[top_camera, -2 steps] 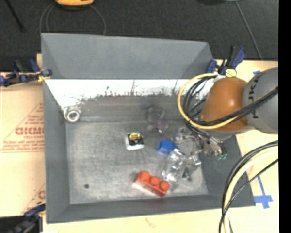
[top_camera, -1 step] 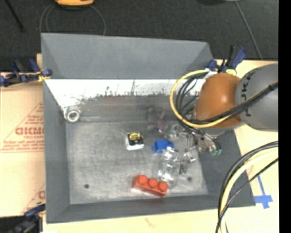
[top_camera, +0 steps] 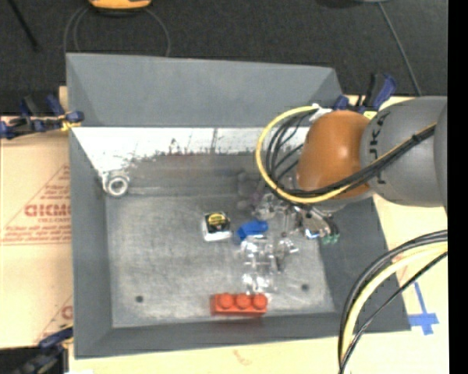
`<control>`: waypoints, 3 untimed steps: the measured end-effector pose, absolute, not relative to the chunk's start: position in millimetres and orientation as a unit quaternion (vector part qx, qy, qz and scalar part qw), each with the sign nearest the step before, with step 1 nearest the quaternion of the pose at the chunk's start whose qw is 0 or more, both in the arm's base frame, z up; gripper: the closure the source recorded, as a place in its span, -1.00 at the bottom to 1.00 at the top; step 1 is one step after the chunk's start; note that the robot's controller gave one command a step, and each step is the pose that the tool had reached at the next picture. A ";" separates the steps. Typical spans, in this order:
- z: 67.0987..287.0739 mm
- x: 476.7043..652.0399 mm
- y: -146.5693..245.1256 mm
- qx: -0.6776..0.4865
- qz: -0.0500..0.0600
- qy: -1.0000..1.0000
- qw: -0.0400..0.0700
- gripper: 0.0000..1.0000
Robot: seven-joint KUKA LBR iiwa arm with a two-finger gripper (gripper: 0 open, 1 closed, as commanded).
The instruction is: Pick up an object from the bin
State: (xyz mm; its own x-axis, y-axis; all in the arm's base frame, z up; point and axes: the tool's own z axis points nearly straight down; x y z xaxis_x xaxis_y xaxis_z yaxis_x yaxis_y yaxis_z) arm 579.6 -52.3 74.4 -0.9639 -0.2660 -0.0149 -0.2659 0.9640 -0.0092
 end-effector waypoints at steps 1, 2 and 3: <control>74.1 593.1 -35.0 -0.141 -0.003 0.990 0.006 -1.00; 78.0 596.8 -33.9 -0.141 -0.003 0.990 0.012 1.00; 213.4 598.7 -7.9 -0.240 -0.002 0.971 0.006 1.00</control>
Offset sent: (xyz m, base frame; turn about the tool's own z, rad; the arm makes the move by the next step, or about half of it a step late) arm 0.0098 0.0208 -0.0044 -0.0111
